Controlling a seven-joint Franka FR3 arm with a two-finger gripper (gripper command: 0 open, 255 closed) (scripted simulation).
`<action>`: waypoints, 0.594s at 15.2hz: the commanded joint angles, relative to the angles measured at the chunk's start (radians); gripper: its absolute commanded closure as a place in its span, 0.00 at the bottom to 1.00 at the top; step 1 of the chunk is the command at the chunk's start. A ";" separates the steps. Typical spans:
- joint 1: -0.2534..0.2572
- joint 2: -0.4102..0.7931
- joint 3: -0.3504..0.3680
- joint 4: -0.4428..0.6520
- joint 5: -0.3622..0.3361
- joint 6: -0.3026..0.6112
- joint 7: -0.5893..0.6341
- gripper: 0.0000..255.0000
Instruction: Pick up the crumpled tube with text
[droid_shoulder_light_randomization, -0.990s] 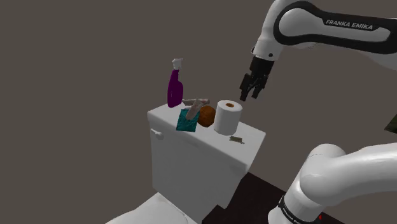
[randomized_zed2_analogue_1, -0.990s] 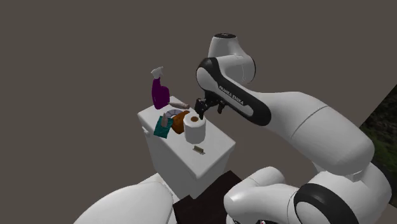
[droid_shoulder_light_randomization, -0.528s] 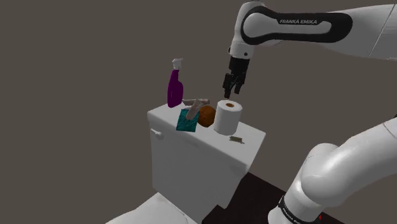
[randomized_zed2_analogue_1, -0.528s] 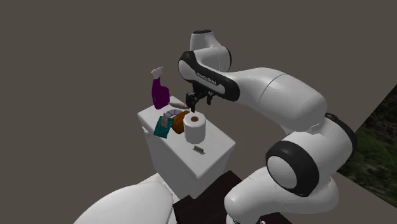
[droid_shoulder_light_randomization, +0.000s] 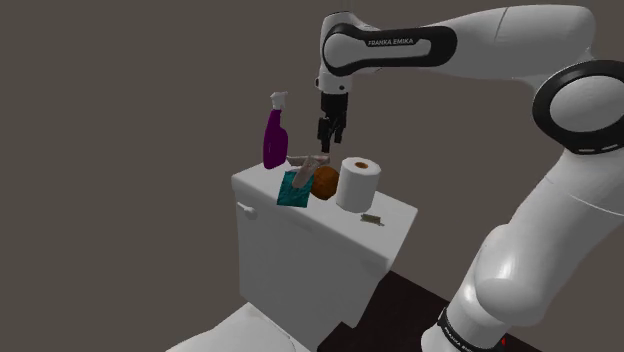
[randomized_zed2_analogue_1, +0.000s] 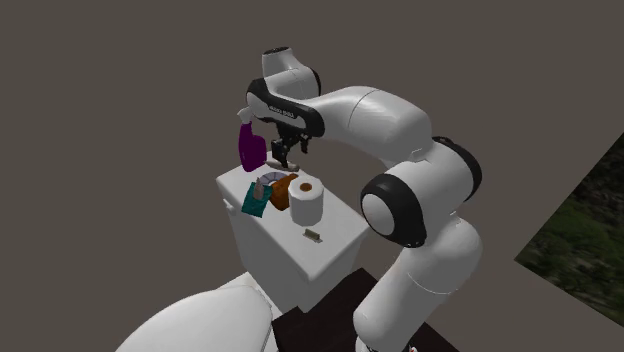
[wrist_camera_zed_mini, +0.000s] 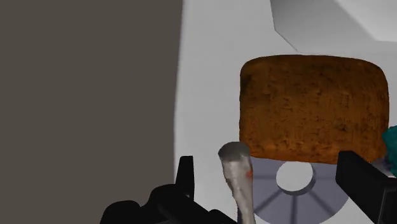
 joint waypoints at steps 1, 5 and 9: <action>0.009 0.095 0.008 0.083 -0.017 -0.006 -0.032 0.00; 0.029 0.276 0.028 0.269 -0.054 -0.045 -0.088 0.00; 0.029 0.274 0.028 0.212 -0.054 0.009 -0.082 0.00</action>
